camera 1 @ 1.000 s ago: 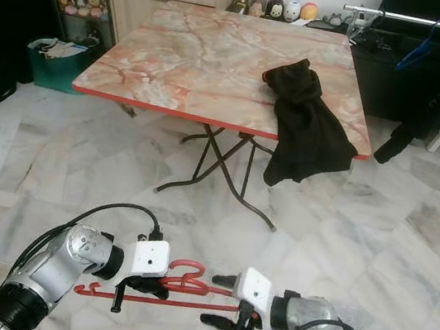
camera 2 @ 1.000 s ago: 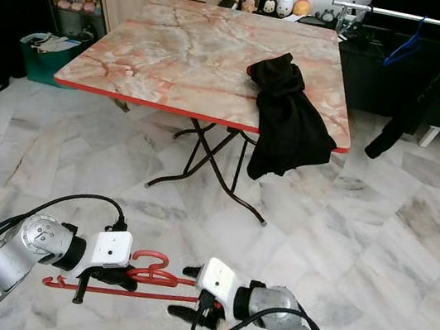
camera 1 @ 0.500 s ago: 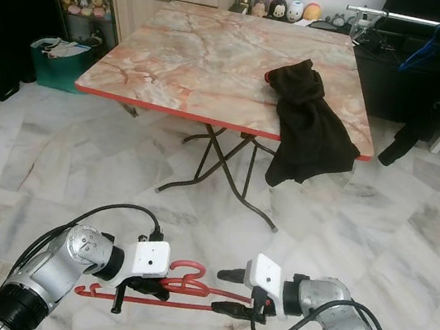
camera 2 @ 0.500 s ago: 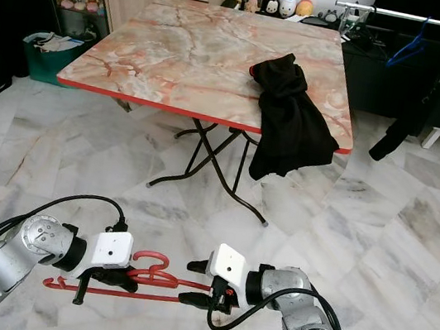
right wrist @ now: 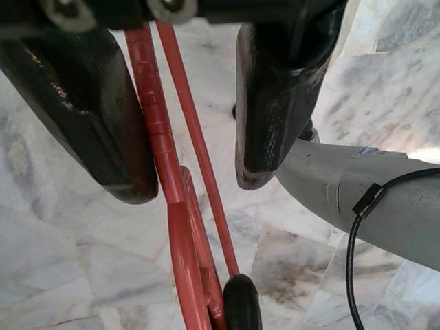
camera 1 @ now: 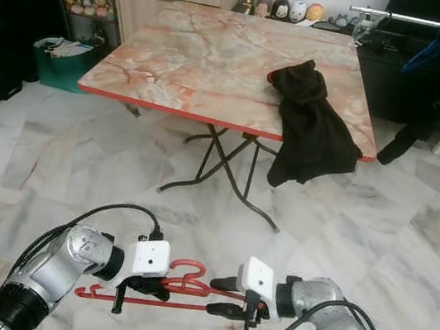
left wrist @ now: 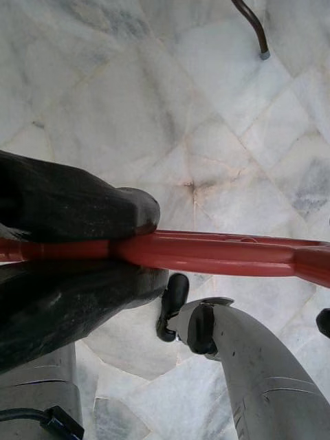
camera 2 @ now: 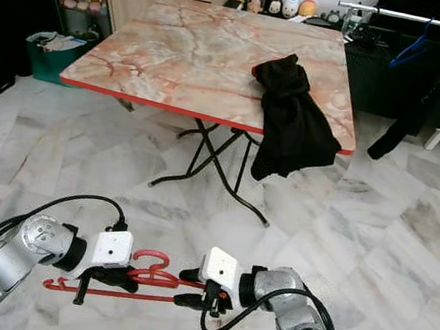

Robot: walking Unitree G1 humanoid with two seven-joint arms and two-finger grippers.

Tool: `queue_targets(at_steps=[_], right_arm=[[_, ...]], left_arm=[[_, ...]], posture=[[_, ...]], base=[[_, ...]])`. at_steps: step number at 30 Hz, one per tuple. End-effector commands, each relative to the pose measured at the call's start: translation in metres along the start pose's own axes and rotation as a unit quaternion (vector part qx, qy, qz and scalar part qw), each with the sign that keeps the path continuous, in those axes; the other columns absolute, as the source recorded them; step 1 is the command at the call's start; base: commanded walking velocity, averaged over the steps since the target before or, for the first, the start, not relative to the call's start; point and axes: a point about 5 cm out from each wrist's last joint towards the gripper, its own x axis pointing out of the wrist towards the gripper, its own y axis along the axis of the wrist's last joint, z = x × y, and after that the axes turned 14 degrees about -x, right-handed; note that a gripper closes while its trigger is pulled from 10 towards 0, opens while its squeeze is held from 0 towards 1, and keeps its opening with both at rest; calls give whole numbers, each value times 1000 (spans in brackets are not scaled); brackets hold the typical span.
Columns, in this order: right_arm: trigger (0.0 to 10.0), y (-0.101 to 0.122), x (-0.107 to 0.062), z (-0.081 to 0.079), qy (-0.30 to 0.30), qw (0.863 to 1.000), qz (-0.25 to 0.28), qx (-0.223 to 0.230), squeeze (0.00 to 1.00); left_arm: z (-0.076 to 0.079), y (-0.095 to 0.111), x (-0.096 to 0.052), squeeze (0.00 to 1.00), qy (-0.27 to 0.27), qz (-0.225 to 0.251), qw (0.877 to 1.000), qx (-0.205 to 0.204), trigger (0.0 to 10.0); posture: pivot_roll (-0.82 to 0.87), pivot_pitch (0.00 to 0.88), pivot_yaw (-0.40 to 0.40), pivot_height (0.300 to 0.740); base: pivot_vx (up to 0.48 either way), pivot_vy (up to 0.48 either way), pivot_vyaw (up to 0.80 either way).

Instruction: Hang hanger

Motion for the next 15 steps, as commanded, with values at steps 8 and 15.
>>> queue_targets(at_steps=[8,15], right_arm=[[0,-1,3,0,13,1000,-10,-2,0],[0,-2,4,-2,16,1000,-16,-2,0]], left_arm=[[-3,8,-2,0,5,2,1000,15,10000],[-3,8,-2,0,5,3,1000,15,10000]], posture=[[-23,0,-18,727],[-23,0,-19,727]], base=[[0,0,0],[0,0,0]])
